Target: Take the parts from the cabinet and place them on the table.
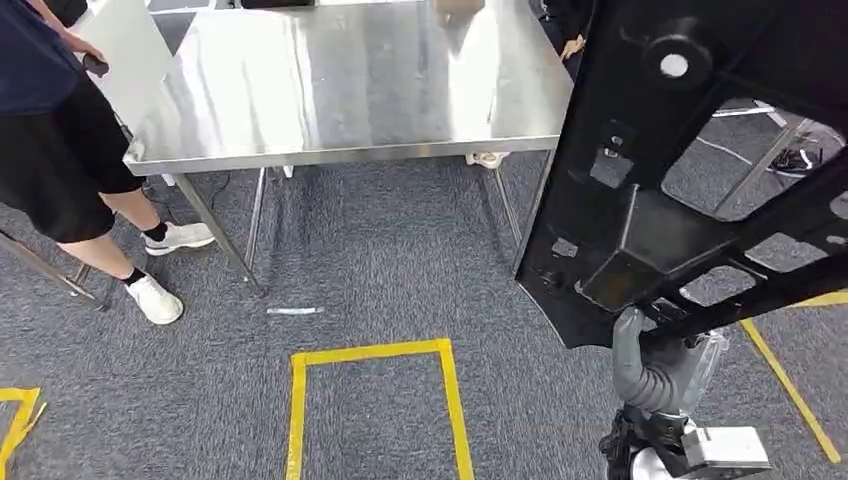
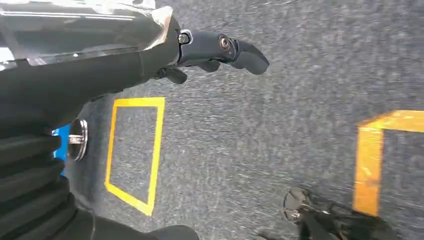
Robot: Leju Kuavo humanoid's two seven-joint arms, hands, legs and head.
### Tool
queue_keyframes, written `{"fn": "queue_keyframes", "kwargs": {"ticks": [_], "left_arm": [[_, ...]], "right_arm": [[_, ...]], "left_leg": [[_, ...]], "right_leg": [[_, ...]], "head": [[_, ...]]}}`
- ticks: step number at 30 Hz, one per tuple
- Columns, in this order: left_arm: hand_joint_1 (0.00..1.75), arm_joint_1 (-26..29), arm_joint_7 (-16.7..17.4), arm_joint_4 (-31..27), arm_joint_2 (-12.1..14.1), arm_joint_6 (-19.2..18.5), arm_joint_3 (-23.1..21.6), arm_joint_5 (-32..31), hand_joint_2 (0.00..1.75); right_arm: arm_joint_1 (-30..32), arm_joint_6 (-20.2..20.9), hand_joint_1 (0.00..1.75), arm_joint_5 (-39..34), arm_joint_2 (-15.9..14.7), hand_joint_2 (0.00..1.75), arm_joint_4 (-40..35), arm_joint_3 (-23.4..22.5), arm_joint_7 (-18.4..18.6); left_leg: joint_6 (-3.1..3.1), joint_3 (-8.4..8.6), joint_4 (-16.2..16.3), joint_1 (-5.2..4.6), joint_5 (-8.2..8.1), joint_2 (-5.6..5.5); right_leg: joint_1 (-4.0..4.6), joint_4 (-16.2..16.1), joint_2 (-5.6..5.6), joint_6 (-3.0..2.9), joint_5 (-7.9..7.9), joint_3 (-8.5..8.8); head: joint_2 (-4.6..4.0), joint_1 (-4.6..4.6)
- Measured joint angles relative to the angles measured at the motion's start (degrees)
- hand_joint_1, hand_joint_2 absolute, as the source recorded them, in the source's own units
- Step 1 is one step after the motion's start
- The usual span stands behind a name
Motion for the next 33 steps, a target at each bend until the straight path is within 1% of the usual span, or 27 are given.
{"fn": "queue_keyframes", "kwargs": {"ticks": [2, 4, 5, 6, 8, 9, 10, 11, 13, 14, 15, 16, 17, 18, 19, 20, 22, 23, 24, 25, 26, 28, 29, 30, 31, 32, 33], "left_arm": [[0.00, 0.1, 0.0, 0.0, 0.0, 0.0, 0.0, 0.0, 1.75], [0.00, 0.1, -0.1, 0.0, 0.0, -0.1, 0.0, -0.1, 1.75], [0.00, 0.0, -0.2, 0.0, 0.0, -0.2, 0.0, -0.1, 1.75], [0.00, 0.0, -0.2, 0.0, 0.1, -0.2, 0.0, -0.2, 1.75], [0.00, -0.1, -0.2, 0.0, 0.0, -0.2, 0.0, -0.4, 1.75], [0.00, 0.0, -0.2, 0.0, 0.0, -0.2, 0.0, -0.5, 1.75], [0.00, 0.1, -0.2, 0.0, 0.0, -0.2, 0.0, -0.6, 1.75], [0.00, 0.1, -0.2, 0.0, -0.1, -0.2, 0.0, -0.6, 1.75], [0.00, 0.1, -0.2, 0.0, -0.1, -0.2, 0.0, -0.6, 1.75], [0.00, 0.1, -0.2, 0.0, -0.1, -0.2, 0.0, -0.6, 1.75], [0.00, 0.1, -0.3, 0.0, 0.0, -0.2, 0.0, -0.6, 1.75], [0.00, 0.0, -0.3, 0.0, -0.1, -0.2, 0.0, -0.6, 1.75], [0.00, 0.0, -0.3, 0.0, -0.1, -0.2, 0.0, -0.6, 1.75], [0.00, 0.0, -0.3, 0.0, -0.1, -0.2, 0.0, -0.6, 1.75], [0.00, 0.0, -0.3, 0.0, -0.1, -0.2, 0.0, -0.7, 1.75], [0.00, -0.1, -0.3, 0.0, -0.1, -0.2, 0.0, -0.7, 1.75], [0.00, -0.2, -0.3, 0.0, -0.2, -0.3, -0.1, -0.7, 1.75], [0.00, -0.1, -0.3, 0.0, -0.2, -0.3, -0.1, -0.7, 1.75], [0.00, 0.0, -0.3, 0.0, -0.2, -0.3, -0.1, -0.7, 1.75], [0.00, 0.0, -0.3, 0.0, -0.2, -0.3, -0.1, -0.7, 1.75], [0.00, 0.0, -0.2, 0.0, -0.2, -0.3, -0.1, -0.7, 1.75], [0.00, 0.0, -0.2, 0.0, -0.2, -0.3, -0.1, -0.7, 1.75], [0.00, 0.1, -0.2, 0.0, -0.1, -0.2, -0.1, -0.7, 1.75], [0.00, 0.1, -0.2, 0.0, 0.0, -0.2, -0.1, -0.7, 1.75], [0.00, 0.1, -0.2, 0.0, 0.0, -0.2, -0.1, -0.7, 1.75], [0.00, 0.1, -0.2, 0.0, -0.1, -0.2, 0.0, -0.6, 1.75], [0.00, 0.1, -0.2, 0.0, -0.1, -0.2, 0.0, -0.6, 1.75]], "right_arm": [[0.2, -0.1, 1.75, 0.1, 0.1, 1.75, 0.0, 0.1, 0.1], [0.3, -0.3, 1.75, 0.1, 0.1, 1.75, 0.0, 0.0, 0.1], [0.2, -0.3, 1.75, 0.1, 0.1, 1.75, -0.1, 0.0, 0.0], [0.0, -0.4, 1.75, 0.1, 0.0, 1.75, -0.1, 0.0, 0.0], [0.6, -0.5, 1.75, 0.1, 0.0, 1.75, -0.1, 0.0, 0.0], [0.9, -0.5, 1.75, 0.2, 0.0, 1.75, -0.1, 0.0, 0.0], [1.0, -0.5, 1.75, 0.3, 0.0, 1.75, -0.1, 0.0, 0.0], [1.0, -0.5, 1.75, 0.3, 0.0, 1.75, -0.1, 0.0, 0.0], [1.0, -0.5, 1.75, 0.3, -0.1, 1.75, -0.1, 0.0, 0.0], [1.2, -0.5, 1.75, 0.3, -0.1, 1.75, 0.0, 0.0, 0.0], [1.1, -0.5, 1.75, 0.3, -0.1, 1.75, 0.0, 0.0, 0.0], [1.1, -0.5, 1.75, 0.3, -0.1, 1.75, 0.0, 0.0, 0.0], [1.2, -0.5, 1.75, 0.3, -0.2, 1.75, 0.0, 0.0, 0.0], [1.2, -0.5, 1.75, 0.3, -0.2, 1.75, 0.0, 0.0, 0.0], [1.2, -0.5, 1.75, 0.4, -0.1, 1.75, -0.1, 0.0, 0.0], [1.2, -0.6, 1.75, 0.4, -0.1, 1.75, -0.2, -0.1, 0.0], [1.2, -0.6, 1.75, 0.5, -0.1, 1.75, -0.3, -0.1, 0.0], [1.2, -0.6, 1.75, 0.5, -0.1, 1.75, -0.3, -0.1, 0.0], [1.3, -0.6, 1.75, 0.5, -0.1, 1.75, -0.3, -0.1, 0.0], [1.4, -0.5, 1.75, 0.6, -0.1, 1.75, -0.3, -0.1, 0.0], [1.4, -0.5, 1.75, 0.6, -0.1, 1.75, -0.3, -0.1, 0.0], [1.3, -0.4, 1.75, 0.5, -0.1, 1.75, -0.3, -0.1, 0.0], [1.3, -0.3, 1.75, 0.5, -0.1, 1.75, -0.3, -0.1, 0.0], [1.1, -0.2, 1.75, 0.5, -0.1, 1.75, -0.2, 0.0, 0.0], [0.8, -0.1, 1.75, 0.5, -0.1, 1.75, -0.2, 0.0, 0.0], [0.6, 0.1, 1.75, 0.5, -0.1, 1.75, -0.2, 0.0, 0.0], [0.6, 0.1, 1.75, 0.5, -0.1, 1.75, -0.1, 0.0, 0.0]], "left_leg": [[0.96, 0.75, -0.8, -0.25, 1.30, -0.18], [1.52, 2.95, -1.5, 0.22, 1.36, 0.00], [1.78, 3.51, -1.6, 0.21, 1.18, -0.02], [2.14, 3.69, -1.6, 0.21, 0.87, -0.03], [2.18, 4.03, -1.6, 0.16, 0.13, -0.11], [2.16, 4.37, -1.6, 0.16, -0.25, -0.18], [2.10, 4.84, -1.6, 0.17, -0.67, -0.24], [2.00, 5.47, -1.6, 0.18, -1.15, -0.29], [1.61, 6.91, -1.6, 0.20, -2.22, -0.34], [1.24, 7.24, -1.7, 0.09, -2.70, -0.35], [0.90, 7.64, -1.6, 0.06, -3.14, -0.36], [0.45, 7.55, -1.8, 0.00, -3.48, -0.18], [0.14, 8.16, -1.2, -0.03, -3.40, -0.09], [-0.02, 8.43, -1.1, 0.00, -3.44, -0.01], [-0.17, 7.60, -0.1, 0.12, -3.65, 0.10], [-0.41, 6.43, 2.6, 0.17, -3.66, 0.15], [-0.99, 1.47, 10.3, 0.49, -6.00, 0.15], [-1.30, -1.54, 14.0, 0.59, -7.97, 0.16], [-1.49, -3.55, 15.8, 0.66, -8.83, 0.16], [-1.48, -4.52, 15.4, 0.73, -8.33, 0.16], [-1.47, -4.37, 13.4, 0.82, -6.81, 0.17], [-1.01, -1.67, 4.2, 0.90, -0.18, 0.24], [-0.59, -0.59, 0.4, 0.87, 3.53, 0.32], [-0.53, -0.84, 0.9, 0.43, 0.94, 0.22], [-0.22, -0.50, 0.8, 0.27, 0.03, 0.13], [0.12, 0.12, 0.2, 0.08, 0.23, 0.14], [0.73, 0.49, -0.8, 0.18, 0.67, 0.05]], "right_leg": [[0.11, 0.5, -0.04, 0.85, 0.36, 1.05], [0.20, 1.1, -0.12, 1.41, -0.28, 1.43], [0.18, 3.5, -0.16, 1.47, -0.39, 0.26], [0.13, 7.7, -0.15, 1.62, -0.93, -2.44], [0.06, 14.7, -0.16, 1.37, -4.23, -8.02], [0.05, 15.9, -0.16, 1.40, -5.17, -9.64], [-0.04, 14.9, -0.17, 1.85, -4.83, -10.17], [-0.12, 11.7, -0.20, 2.41, -3.10, -9.59], [-0.20, 2.0, -0.42, 3.85, 3.18, -6.65], [-0.14, 1.0, -0.79, 3.30, 5.83, -6.41], [0.17, 0.8, -1.30, 1.53, 3.73, -6.37], [0.66, 0.7, -1.26, 1.10, 4.59, -5.52], [0.46, 0.4, -1.06, 0.33, 4.82, -6.18], [0.20, 0.4, -0.84, -0.05, 4.69, -4.72], [-0.36, 0.0, -0.69, -0.42, 4.57, -4.12], [-0.30, 0.0, -0.80, -0.97, 4.22, -3.46], [-0.26, 0.0, -0.79, -1.82, 3.50, -2.82], [-0.22, 0.0, -0.71, -1.84, 2.97, -2.47], [-0.22, 0.0, -0.63, -1.77, 2.54, -2.01], [-0.22, 0.0, -0.51, -1.69, 1.95, -1.32], [-0.24, 0.0, -0.38, -1.55, 1.42, -0.63], [-0.27, -0.1, -0.30, -1.15, 0.01, 1.37], [-0.27, -0.2, -0.31, -0.92, -0.63, 1.39], [0.17, -0.1, -0.08, -0.39, -1.22, 2.56], [0.13, -0.4, -0.10, 0.04, -1.80, 2.04], [0.07, -1.3, -0.17, 0.48, -1.84, 3.02], [0.17, -0.5, -0.08, 1.25, -0.81, 3.62]], "head": [[0.00, 0.07], [0.00, 0.15], [-0.02, 0.26], [0.00, 0.46], [0.00, 0.44], [0.00, 0.50], [0.00, 0.46], [0.00, 0.53], [0.00, 0.53], [0.00, 0.50], [0.00, 0.42], [0.00, 0.37], [0.00, 0.29], [0.00, 0.44], [0.00, 0.33], [0.00, 0.35], [0.00, 0.13], [0.00, 0.15], [0.00, 0.05], [0.00, 0.11], [0.00, 0.04], [0.00, 0.05], [0.00, -0.02], [0.00, 0.02], [0.00, 0.00], [0.00, -0.17], [0.00, -0.25]]}}
